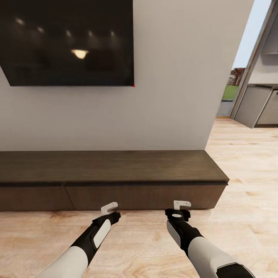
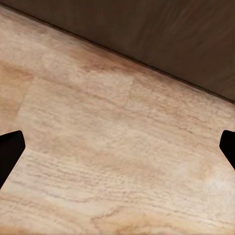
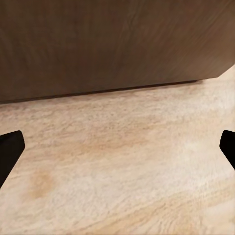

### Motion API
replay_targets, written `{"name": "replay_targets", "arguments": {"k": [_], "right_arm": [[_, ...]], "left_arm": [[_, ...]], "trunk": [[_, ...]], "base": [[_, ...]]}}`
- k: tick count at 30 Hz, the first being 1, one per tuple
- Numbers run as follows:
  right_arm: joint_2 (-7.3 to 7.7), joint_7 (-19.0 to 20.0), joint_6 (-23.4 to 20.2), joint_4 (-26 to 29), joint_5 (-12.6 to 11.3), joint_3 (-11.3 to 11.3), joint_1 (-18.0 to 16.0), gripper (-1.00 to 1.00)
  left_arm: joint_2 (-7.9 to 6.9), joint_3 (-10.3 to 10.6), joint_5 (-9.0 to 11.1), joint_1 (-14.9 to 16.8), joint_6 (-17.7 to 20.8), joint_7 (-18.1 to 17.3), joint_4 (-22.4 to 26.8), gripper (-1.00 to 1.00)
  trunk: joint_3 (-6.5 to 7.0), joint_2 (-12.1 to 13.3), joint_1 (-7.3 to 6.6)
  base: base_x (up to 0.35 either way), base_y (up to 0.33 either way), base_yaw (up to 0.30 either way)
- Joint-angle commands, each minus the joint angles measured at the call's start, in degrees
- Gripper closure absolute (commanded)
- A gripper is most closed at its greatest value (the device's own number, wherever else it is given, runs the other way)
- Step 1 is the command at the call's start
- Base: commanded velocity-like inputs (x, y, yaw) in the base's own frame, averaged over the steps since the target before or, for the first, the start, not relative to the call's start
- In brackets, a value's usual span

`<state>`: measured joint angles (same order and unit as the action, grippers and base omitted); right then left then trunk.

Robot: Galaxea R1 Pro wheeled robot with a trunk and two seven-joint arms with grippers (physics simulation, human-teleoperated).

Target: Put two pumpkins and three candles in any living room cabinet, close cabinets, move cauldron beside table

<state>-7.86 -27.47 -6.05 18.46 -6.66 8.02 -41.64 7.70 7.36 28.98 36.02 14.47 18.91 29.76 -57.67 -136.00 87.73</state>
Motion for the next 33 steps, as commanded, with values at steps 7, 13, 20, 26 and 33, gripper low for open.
{"name": "replay_targets", "arguments": {"k": [7, 13, 20, 26, 33], "right_arm": [[0.03, -0.4, -0.37, 0.16, -0.55, 0.43, -0.02, -1.0], [0.04, -0.4, -0.37, 0.18, -0.55, 0.42, -0.02, -1.0], [0.08, -0.4, -0.37, 0.18, -0.55, 0.42, -0.02, -1.0], [0.12, -0.4, -0.37, 0.17, -0.55, 0.42, -0.02, -1.0], [0.1, -0.4, -0.37, 0.17, -0.55, 0.42, -0.02, -1.0]], "left_arm": [[-0.05, 0.38, 0.55, 0.02, 0.2, 0.52, 0.12, -1.0], [-0.05, 0.38, 0.55, 0.02, 0.18, 0.51, 0.12, -1.0], [-0.05, 0.38, 0.55, 0.02, 0.13, 0.52, 0.12, -1.0], [0.03, 0.46, 0.55, 0.02, 0.12, 0.58, 0.12, -1.0], [0.04, 0.47, 0.55, 0.02, 0.12, 0.52, 0.11, -1.0]], "trunk": [[-0.05, -0.02, -0.01], [-0.59, -1.23, 0.65], [-1.85, -4.03, 2.19], [-2.93, -6.44, 3.5], [-4.39, -7.31, 4.07]], "base": [[0.0, 0.0, 0.0], [0.0, 0.0, 0.0], [0.0, 0.0, 0.0], [0.0, 0.0, 0.0], [0.0, 0.0, 0.0]]}}
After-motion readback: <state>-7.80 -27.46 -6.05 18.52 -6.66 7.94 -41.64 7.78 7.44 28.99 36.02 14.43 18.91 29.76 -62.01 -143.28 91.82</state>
